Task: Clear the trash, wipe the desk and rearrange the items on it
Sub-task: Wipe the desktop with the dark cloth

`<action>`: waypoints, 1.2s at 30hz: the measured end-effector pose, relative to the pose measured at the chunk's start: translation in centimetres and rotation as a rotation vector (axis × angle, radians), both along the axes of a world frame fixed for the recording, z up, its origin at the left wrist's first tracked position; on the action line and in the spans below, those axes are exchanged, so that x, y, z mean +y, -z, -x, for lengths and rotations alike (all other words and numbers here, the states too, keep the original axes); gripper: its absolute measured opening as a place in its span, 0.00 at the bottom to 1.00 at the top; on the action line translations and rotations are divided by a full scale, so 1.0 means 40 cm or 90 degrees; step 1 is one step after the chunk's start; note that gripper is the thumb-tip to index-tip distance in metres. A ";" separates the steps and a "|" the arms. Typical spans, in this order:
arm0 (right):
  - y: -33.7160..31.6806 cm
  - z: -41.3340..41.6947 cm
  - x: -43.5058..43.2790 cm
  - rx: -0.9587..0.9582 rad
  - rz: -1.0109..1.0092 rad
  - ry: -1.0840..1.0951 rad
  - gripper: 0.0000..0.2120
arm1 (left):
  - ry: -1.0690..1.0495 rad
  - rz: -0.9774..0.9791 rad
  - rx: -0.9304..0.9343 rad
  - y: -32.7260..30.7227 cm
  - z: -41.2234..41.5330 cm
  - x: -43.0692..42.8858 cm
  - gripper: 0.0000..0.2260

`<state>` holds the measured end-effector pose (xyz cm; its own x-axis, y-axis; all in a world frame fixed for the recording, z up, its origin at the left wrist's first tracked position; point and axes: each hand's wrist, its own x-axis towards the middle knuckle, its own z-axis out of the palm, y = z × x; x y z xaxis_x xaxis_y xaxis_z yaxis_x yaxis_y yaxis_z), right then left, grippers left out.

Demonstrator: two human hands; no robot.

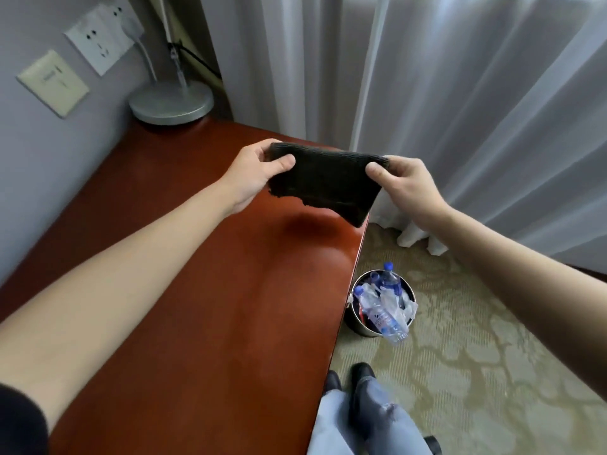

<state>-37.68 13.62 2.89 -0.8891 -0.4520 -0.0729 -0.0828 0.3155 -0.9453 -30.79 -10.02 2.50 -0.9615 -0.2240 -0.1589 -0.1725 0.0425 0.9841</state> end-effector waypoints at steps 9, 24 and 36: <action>0.231 -0.020 -0.001 -0.193 -0.169 -0.017 0.06 | 0.060 0.092 -0.360 0.170 -0.019 0.019 0.07; 0.284 -0.024 -0.048 0.188 -0.386 -0.109 0.18 | 0.079 0.470 -0.251 0.224 0.005 0.022 0.20; 0.167 -0.152 0.014 0.505 -0.399 -0.208 0.18 | 0.164 0.714 -0.153 0.077 -0.276 0.119 0.15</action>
<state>-31.59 14.19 -3.79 -0.6263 -0.7605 0.1713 -0.7733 0.5784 -0.2596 -19.76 -5.26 -0.56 -0.9710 -0.1571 -0.1802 -0.2085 0.9252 0.3172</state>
